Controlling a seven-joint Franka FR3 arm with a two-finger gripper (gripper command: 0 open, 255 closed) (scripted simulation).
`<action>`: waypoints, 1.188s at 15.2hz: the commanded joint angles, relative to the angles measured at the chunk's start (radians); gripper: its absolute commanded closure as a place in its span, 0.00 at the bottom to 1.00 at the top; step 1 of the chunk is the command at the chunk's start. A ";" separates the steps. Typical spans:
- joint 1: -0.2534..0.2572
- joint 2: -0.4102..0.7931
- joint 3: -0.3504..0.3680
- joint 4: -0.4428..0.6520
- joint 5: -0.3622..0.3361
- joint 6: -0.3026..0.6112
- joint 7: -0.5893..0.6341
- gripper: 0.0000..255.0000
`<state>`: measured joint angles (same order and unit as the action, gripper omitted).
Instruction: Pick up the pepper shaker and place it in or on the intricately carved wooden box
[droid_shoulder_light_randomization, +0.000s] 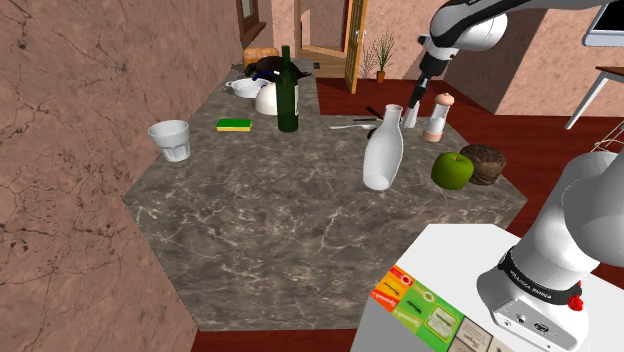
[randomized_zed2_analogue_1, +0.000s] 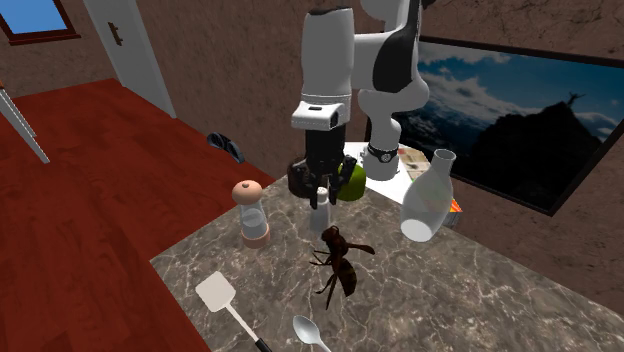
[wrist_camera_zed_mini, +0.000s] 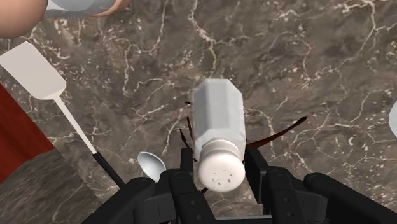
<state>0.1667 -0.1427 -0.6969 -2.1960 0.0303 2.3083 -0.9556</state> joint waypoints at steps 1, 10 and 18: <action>-0.002 -0.010 0.003 0.020 -0.009 -0.028 0.008 1.00; -0.005 -0.049 0.022 0.109 -0.042 -0.148 0.041 1.00; -0.059 -0.218 0.051 0.044 -0.147 -0.227 0.069 1.00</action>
<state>0.1223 -0.3206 -0.6531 -2.1240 -0.0923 2.0888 -0.8918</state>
